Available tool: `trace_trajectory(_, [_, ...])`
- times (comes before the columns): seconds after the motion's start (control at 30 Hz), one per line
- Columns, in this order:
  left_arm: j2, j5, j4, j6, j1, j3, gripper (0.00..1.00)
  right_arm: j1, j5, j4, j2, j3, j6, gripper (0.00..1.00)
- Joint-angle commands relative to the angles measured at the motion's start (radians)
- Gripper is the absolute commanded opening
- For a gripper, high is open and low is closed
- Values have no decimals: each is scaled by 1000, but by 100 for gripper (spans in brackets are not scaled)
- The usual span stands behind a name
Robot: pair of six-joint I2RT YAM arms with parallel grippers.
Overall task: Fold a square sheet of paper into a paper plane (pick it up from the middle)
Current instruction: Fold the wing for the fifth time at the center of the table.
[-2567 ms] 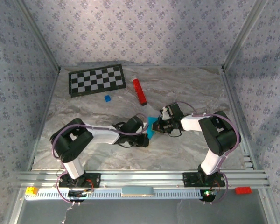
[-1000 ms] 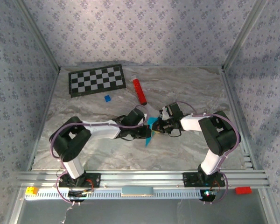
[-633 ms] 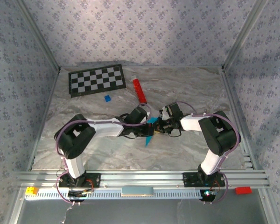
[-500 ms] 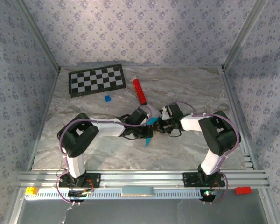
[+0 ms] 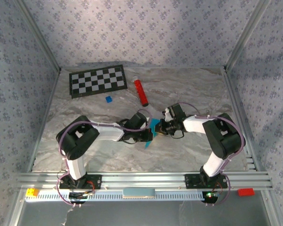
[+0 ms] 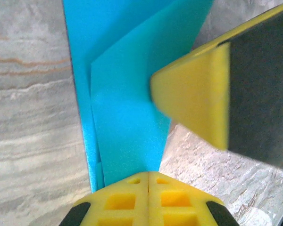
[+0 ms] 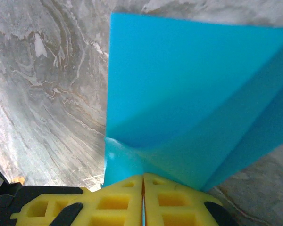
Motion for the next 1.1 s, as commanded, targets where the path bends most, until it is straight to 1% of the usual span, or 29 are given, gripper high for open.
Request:
trace_trajectory(0.0, [14, -32, -167, 25, -12, -67, 0, -4, 61, -33, -74, -4, -3, 11])
trace_trajectory(0.23, [1, -42, -158, 34, -11, -61, 0, -16, 74, -42, -183, -36, -14, 13])
trace_trajectory(0.6, [-20, -50, -134, 31, -10, -85, 0, -39, 98, -38, -240, -47, 16, 13])
trace_trajectory(0.73, [-16, -51, -136, 30, -9, -84, 0, -34, 69, 2, -232, -56, 26, 13])
trace_trajectory(0.93, [-7, -53, -148, 30, -9, -72, 0, 2, 52, 13, -181, -41, 16, 12])
trace_trajectory(1.07, [-5, -55, -146, 21, -9, -69, 0, 36, 68, -8, -135, -3, -9, 11])
